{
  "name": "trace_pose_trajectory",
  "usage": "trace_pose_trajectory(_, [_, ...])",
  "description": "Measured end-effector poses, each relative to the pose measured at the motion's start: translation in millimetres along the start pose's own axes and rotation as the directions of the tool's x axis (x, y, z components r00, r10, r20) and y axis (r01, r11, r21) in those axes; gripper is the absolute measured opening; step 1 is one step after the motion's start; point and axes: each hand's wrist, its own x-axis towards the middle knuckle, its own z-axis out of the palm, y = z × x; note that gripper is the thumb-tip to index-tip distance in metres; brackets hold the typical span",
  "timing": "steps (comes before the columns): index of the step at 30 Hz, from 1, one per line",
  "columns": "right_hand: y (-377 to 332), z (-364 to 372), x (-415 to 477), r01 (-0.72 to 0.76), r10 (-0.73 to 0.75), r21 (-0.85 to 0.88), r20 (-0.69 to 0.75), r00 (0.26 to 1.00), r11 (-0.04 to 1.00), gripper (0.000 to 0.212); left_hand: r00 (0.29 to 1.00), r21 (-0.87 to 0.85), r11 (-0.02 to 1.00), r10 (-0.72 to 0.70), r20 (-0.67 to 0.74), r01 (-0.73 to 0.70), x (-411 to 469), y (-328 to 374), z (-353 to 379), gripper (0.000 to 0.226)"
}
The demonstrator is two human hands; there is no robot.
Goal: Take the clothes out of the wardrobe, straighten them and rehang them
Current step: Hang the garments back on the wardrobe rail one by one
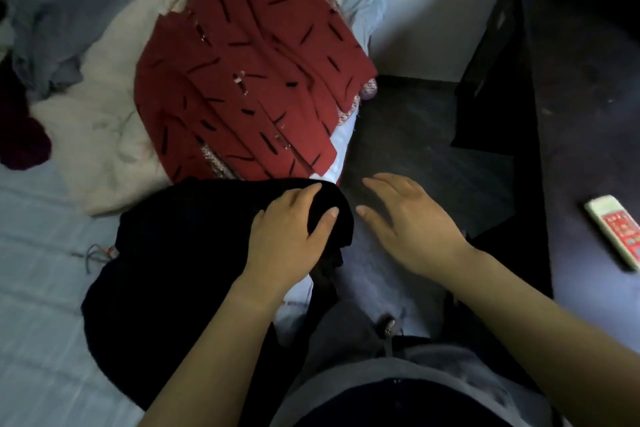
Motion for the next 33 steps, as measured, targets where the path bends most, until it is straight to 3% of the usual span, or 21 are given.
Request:
trace_pose_trajectory(6, [1.6, -7.0, 151.3, 0.162, -0.163, 0.022, 0.089, 0.983, 0.987, 0.072, 0.968, -0.033, 0.973, -0.23, -0.105, 0.228, 90.4, -46.2, -18.2, 0.071])
trace_pose_trajectory(12, [-7.9, -25.4, 306.6, 0.305, -0.294, -0.054, 0.151, 0.944, 0.951, 0.057, 0.923, -0.073, 0.937, -0.349, -0.16, 0.342, 200.7, -103.9, -60.1, 0.067])
trace_pose_trajectory(16, [-21.5, -36.2, 409.0, 0.403, -0.388, -0.096, 0.146, 0.91, 0.91, 0.062, 0.908, -0.04, 0.926, -0.375, -0.185, 0.374, 271.3, -152.0, -94.7, 0.072])
trace_pose_trajectory(19, [-34.6, -36.9, 479.9, 0.48, -0.46, -0.114, 0.16, 0.873, 0.87, 0.055, 0.883, -0.056, 0.897, -0.441, -0.162, 0.438, 314.9, -189.7, -114.8, 0.059])
trace_pose_trajectory(26, [-81.8, -16.5, 666.5, 0.649, -0.601, -0.186, 0.256, 0.757, 0.738, 0.055, 0.765, -0.067, 0.794, -0.601, -0.23, 0.604, 388.0, -246.6, -140.2, 0.054])
trace_pose_trajectory(29, [-97.7, -3.0, 729.4, 0.664, -0.608, -0.229, 0.273, 0.746, 0.712, 0.055, 0.696, -0.114, 0.73, -0.678, -0.235, 0.673, 414.9, -262.5, -142.2, 0.061])
trace_pose_trajectory(33, [-93.1, 15.5, 776.3, 0.602, -0.539, -0.294, 0.271, 0.797, 0.743, 0.046, 0.62, -0.151, 0.67, -0.734, -0.276, 0.727, 460.4, -294.7, -149.1, 0.047])
